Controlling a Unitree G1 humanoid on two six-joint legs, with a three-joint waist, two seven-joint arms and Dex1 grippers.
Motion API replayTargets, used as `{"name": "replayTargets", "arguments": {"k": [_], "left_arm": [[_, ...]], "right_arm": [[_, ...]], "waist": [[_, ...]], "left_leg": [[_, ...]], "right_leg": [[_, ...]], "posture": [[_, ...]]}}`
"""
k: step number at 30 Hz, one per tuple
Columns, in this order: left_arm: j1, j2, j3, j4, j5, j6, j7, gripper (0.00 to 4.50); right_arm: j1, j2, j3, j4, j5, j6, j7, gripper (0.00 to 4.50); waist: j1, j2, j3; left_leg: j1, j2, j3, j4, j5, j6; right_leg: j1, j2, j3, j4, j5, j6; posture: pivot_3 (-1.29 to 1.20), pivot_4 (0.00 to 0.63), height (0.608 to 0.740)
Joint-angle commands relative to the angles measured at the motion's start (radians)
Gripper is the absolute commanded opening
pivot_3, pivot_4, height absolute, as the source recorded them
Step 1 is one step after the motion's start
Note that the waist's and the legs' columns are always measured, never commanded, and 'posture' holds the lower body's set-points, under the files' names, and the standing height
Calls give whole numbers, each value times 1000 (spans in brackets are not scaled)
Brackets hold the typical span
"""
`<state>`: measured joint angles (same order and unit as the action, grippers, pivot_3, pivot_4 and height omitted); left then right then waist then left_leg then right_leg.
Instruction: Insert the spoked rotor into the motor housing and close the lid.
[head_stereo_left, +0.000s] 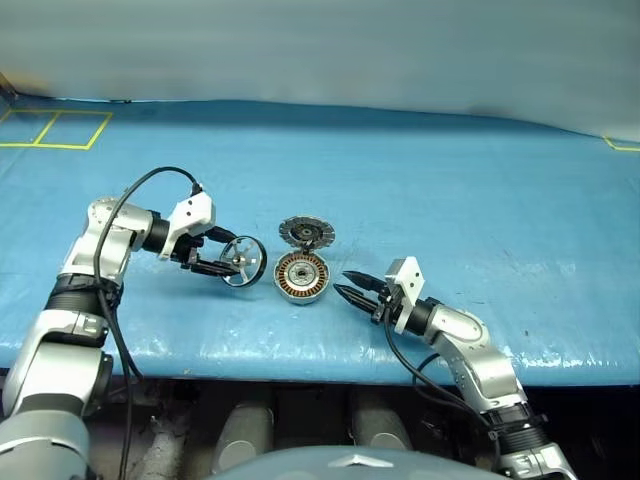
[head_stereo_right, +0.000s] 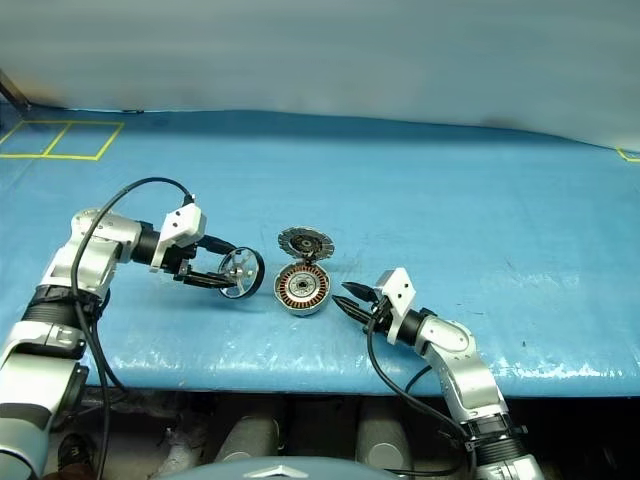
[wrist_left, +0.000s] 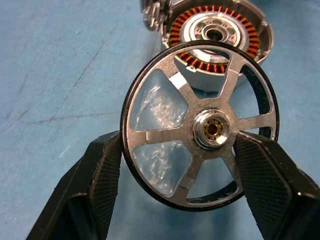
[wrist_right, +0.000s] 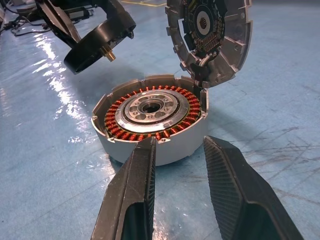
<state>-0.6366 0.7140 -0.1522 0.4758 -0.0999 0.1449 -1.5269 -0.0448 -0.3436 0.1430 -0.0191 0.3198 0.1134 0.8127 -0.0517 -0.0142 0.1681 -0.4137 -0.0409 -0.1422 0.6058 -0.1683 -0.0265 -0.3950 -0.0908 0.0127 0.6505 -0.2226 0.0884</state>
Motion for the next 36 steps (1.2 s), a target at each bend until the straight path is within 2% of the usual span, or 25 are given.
{"name": "replayTargets", "arguments": {"k": [1,8,21,36], "left_arm": [[17,1,0,-91,-40,35,-14,3137],[-18,-51,-34,-100,-60,53,-24,3137],[-164,-181,-107,115,4,-54,-10,3137],[-216,-223,-113,202,24,-100,-3,3137]], "right_arm": [[-9,3,-19,5,15,-17,16,1594],[6,1,-24,10,6,-25,10,1594],[49,5,-34,15,15,-59,24,1594],[62,14,-33,34,-1,-88,20,1594]], "waist": [[1,0,0],[7,0,0],[13,0,0],[14,0,0]], "left_leg": [[0,0,0,0,0,0],[0,0,0,0,0,0],[0,0,0,1,0,0],[0,0,0,1,0,0]], "right_leg": [[0,0,0,0,0,0],[0,0,0,0,0,0],[0,0,0,0,0,1],[0,0,0,0,0,1]], "posture": [[0,150,740],[0,150,740],[0,150,740],[0,150,740]]}}
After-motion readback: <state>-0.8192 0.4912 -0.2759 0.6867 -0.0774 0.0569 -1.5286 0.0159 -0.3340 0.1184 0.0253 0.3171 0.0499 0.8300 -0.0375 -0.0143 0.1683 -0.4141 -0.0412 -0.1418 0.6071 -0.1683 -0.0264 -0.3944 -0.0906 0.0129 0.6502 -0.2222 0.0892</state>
